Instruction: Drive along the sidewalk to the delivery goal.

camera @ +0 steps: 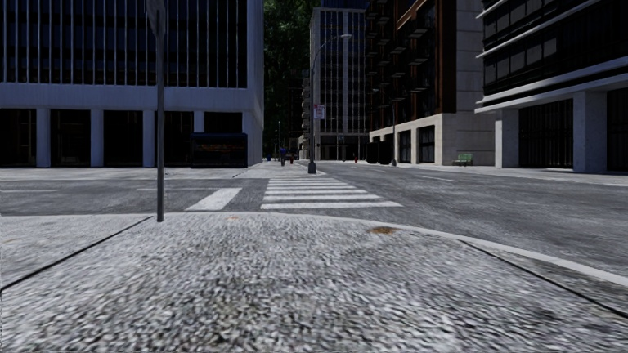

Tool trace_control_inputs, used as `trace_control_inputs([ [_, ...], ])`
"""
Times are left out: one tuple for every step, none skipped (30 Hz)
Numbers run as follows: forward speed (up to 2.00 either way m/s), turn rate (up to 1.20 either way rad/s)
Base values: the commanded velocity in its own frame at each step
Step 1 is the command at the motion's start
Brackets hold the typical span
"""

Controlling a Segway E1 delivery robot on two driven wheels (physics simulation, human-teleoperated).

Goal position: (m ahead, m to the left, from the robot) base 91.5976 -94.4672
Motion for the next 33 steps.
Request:
trace_control_inputs([
  [2.00, 0.00],
  [2.00, 0.00],
  [2.00, 0.00],
  [2.00, 0.00],
  [2.00, 0.00],
  [2.00, 0.00],
  [2.00, 0.00],
  [2.00, 0.00],
  [2.00, 0.00],
  [2.00, 0.00],
  [2.00, 0.00],
  [2.00, 0.00],
  [2.00, 0.00],
  [2.00, 0.00],
  [2.00, 0.00],
  [2.00, 0.00],
  [2.00, 0.00],
  [2.00, 0.00],
  [2.00, 0.00],
  [2.00, 0.00],
  [2.00, 0.00],
  [2.00, 0.00],
  [2.00, 0.00],
  [2.00, 0.00],
  [2.00, 0.00],
  [2.00, 0.00],
  [2.00, 0.00],
  [2.00, 0.00],
  [2.00, 0.00],
  [2.00, 0.00],
  [2.00, 0.00],
  [2.00, 0.00],
  [2.00, 0.00],
])
